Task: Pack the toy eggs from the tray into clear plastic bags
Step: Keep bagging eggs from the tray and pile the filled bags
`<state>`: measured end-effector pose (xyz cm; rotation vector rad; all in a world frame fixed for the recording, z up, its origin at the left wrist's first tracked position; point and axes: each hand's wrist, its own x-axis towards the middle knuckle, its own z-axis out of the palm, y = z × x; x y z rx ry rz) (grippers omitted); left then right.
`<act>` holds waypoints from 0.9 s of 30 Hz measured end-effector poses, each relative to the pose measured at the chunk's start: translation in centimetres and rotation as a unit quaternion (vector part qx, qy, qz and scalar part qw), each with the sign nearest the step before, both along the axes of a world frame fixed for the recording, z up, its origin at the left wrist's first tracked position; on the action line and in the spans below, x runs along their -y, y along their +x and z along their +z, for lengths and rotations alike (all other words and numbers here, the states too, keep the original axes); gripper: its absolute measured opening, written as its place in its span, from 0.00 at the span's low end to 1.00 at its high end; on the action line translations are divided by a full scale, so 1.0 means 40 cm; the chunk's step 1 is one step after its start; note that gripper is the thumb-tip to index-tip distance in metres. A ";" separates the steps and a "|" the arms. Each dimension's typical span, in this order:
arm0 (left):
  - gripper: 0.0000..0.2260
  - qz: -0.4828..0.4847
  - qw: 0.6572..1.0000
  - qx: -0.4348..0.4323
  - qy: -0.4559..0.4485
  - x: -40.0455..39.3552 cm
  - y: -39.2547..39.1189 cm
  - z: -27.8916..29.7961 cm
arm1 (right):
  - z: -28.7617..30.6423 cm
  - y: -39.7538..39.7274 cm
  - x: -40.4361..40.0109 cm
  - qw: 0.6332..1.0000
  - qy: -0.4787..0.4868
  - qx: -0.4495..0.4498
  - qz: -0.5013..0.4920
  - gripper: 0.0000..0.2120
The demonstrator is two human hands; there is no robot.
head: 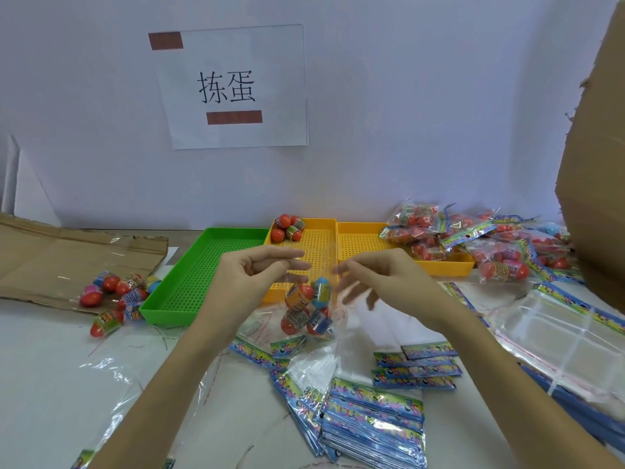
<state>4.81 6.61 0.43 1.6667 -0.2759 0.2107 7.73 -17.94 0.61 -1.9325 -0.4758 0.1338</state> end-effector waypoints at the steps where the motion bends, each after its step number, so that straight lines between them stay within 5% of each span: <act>1: 0.10 0.000 1.000 -0.001 -0.001 0.000 0.000 0.000 | -0.001 0.000 -0.008 1.000 0.024 -0.004 0.005 0.15; 4: 0.09 -0.001 1.000 -0.006 -0.005 0.000 0.001 -0.002 | -0.008 -0.002 -0.029 0.998 0.065 -0.011 -0.014 0.19; 10: 0.09 -0.040 0.998 -0.037 -0.023 -0.003 0.003 -0.005 | -0.030 -0.007 -0.048 0.993 0.101 0.002 -0.065 0.03; 19: 0.17 -0.027 0.985 -0.114 -0.127 -0.012 0.024 -0.028 | -0.013 -0.005 -0.023 0.988 0.131 -0.033 -0.072 0.06; 27: 0.14 -0.023 0.986 -0.106 -0.124 -0.019 0.032 -0.042 | -0.020 0.000 -0.012 0.989 0.133 -0.004 -0.060 0.06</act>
